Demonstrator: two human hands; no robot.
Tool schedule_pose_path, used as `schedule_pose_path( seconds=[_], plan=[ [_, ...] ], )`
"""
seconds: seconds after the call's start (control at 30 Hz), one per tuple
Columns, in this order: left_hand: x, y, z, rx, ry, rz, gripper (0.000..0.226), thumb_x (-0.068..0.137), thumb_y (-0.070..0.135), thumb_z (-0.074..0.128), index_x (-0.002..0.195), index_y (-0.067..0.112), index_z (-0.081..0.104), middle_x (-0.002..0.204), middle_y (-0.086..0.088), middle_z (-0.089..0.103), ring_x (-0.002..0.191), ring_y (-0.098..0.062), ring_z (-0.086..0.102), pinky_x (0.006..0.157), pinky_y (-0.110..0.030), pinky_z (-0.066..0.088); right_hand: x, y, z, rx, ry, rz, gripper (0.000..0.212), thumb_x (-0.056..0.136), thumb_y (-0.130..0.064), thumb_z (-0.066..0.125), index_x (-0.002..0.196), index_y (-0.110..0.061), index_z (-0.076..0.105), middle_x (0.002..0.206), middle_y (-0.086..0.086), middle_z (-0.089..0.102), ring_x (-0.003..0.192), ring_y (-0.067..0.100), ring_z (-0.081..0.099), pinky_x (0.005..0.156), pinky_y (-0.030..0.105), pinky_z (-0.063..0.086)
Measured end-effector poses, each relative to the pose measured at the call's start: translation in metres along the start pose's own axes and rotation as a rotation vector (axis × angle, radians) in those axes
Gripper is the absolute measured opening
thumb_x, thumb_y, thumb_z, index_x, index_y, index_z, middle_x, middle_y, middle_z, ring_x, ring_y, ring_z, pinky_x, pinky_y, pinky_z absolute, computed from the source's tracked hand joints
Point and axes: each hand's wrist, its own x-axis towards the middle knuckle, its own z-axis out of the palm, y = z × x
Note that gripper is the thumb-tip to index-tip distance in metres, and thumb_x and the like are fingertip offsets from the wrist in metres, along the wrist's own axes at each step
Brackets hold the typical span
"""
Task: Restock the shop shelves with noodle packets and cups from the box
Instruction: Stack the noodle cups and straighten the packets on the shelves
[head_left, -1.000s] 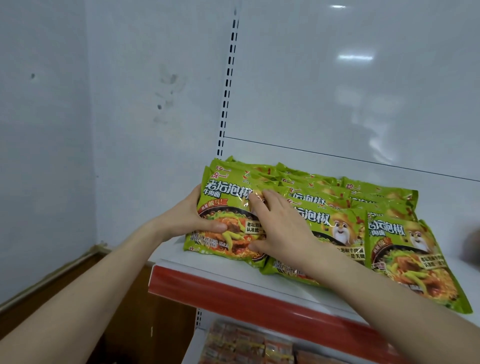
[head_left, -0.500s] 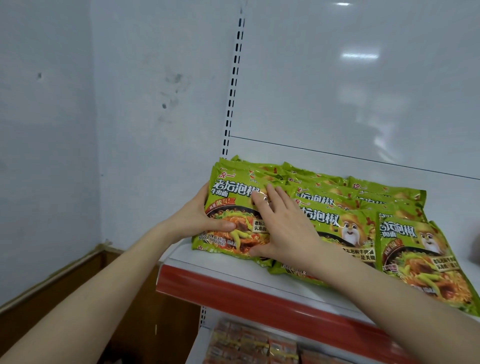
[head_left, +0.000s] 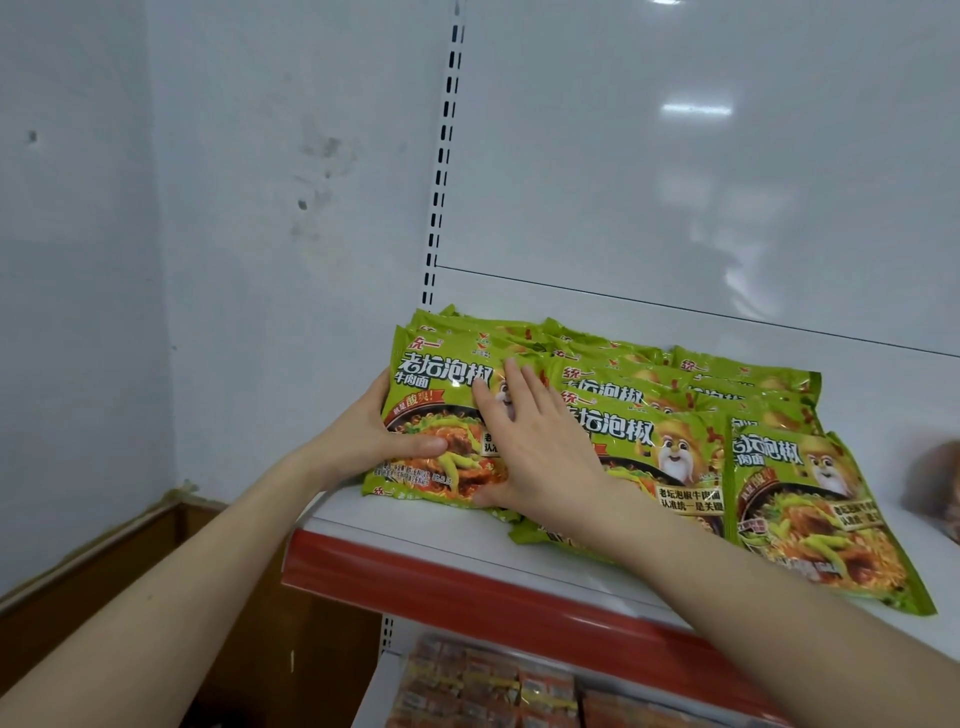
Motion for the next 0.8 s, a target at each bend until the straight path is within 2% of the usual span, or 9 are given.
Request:
schedule_pose_path(
  seconds=[0.13,0.23,0.3,0.4,0.5,0.6,0.67,0.73,0.8],
  plan=[
    [-0.003,0.005,-0.003,0.064,-0.02,0.023,0.099,0.056,0.026,0.086,0.134,0.035,0.025,0.116,0.014,0.057,0.094,0.0,0.065,0.066,-0.015,0.054,-0.004,0.002,0.002,0.027,-0.002,0.006,0.106,0.076,-0.056,0.063,0.147,-0.017,-0.006,0.153,0.022,-0.016,0.143,0.035,-0.009,0.117,0.043,0.003],
    [-0.008,0.005,-0.003,0.03,-0.039,0.035,0.096,0.059,0.017,0.082,0.134,0.036,0.025,0.117,0.011,0.058,0.094,-0.003,0.066,0.066,-0.017,0.054,-0.004,0.004,0.001,0.067,-0.005,0.008,0.106,0.075,-0.056,0.064,0.147,-0.02,-0.005,0.153,0.019,-0.016,0.144,0.033,-0.009,0.118,0.042,0.005],
    [-0.009,0.004,-0.004,0.003,-0.038,0.034,0.097,0.054,0.022,0.082,0.134,0.035,0.029,0.115,0.009,0.06,0.095,-0.005,0.067,0.066,-0.018,0.054,-0.003,0.002,0.002,0.063,0.005,0.006,0.106,0.075,-0.056,0.064,0.147,-0.02,-0.005,0.154,0.019,-0.017,0.144,0.034,-0.009,0.117,0.042,0.004],
    [-0.013,0.004,-0.002,0.046,0.035,0.013,0.096,0.063,0.012,0.079,0.141,0.03,0.025,0.115,0.011,0.06,0.103,-0.014,0.065,0.068,-0.018,0.055,-0.001,-0.001,0.004,0.056,0.032,0.014,0.105,0.075,-0.055,0.064,0.147,-0.018,-0.003,0.154,0.02,-0.015,0.143,0.035,-0.009,0.117,0.042,0.004],
    [-0.026,0.013,0.009,0.298,0.22,0.022,0.107,0.068,0.016,0.08,0.148,0.027,0.01,0.126,0.014,0.049,0.118,-0.01,0.049,0.084,-0.016,0.043,-0.003,0.0,0.004,0.093,0.029,0.008,0.105,0.075,-0.055,0.064,0.148,-0.02,-0.003,0.154,0.019,-0.016,0.144,0.033,-0.01,0.117,0.041,0.002],
    [-0.035,0.02,0.02,0.68,0.306,0.123,0.099,0.074,0.024,0.076,0.148,0.023,0.011,0.154,-0.008,0.02,0.141,-0.017,0.019,0.108,-0.03,0.024,-0.012,0.008,-0.003,0.252,0.041,-0.004,0.1,0.076,-0.05,0.066,0.148,-0.023,0.002,0.155,0.014,-0.015,0.144,0.028,-0.008,0.117,0.035,0.005],
    [-0.038,0.023,0.025,0.87,0.284,0.129,0.084,0.08,0.026,0.071,0.147,0.023,0.02,0.156,-0.018,0.0,0.145,-0.029,0.001,0.115,-0.037,0.012,-0.024,0.022,-0.012,0.306,0.1,0.021,0.092,0.079,-0.048,0.065,0.148,-0.024,0.008,0.156,0.01,-0.009,0.145,0.024,-0.003,0.116,0.034,0.007],
    [-0.039,0.026,0.031,0.99,0.287,0.208,0.071,0.08,0.023,0.07,0.141,0.018,0.036,0.155,-0.022,-0.002,0.143,-0.038,-0.002,0.116,-0.043,0.01,-0.039,0.042,-0.019,0.255,0.095,0.055,0.086,0.081,-0.048,0.062,0.147,-0.024,0.014,0.157,0.01,-0.002,0.145,0.024,0.0,0.117,0.036,0.007],
    [-0.042,0.034,0.044,1.041,0.239,0.296,0.069,0.077,0.028,0.072,0.138,0.018,0.042,0.155,-0.021,0.0,0.143,-0.039,-0.003,0.116,-0.047,0.011,-0.058,0.061,-0.023,0.168,0.002,0.084,0.091,0.077,-0.053,0.063,0.147,-0.025,0.014,0.157,0.011,0.001,0.145,0.025,0.0,0.118,0.041,0.008]
  ],
)
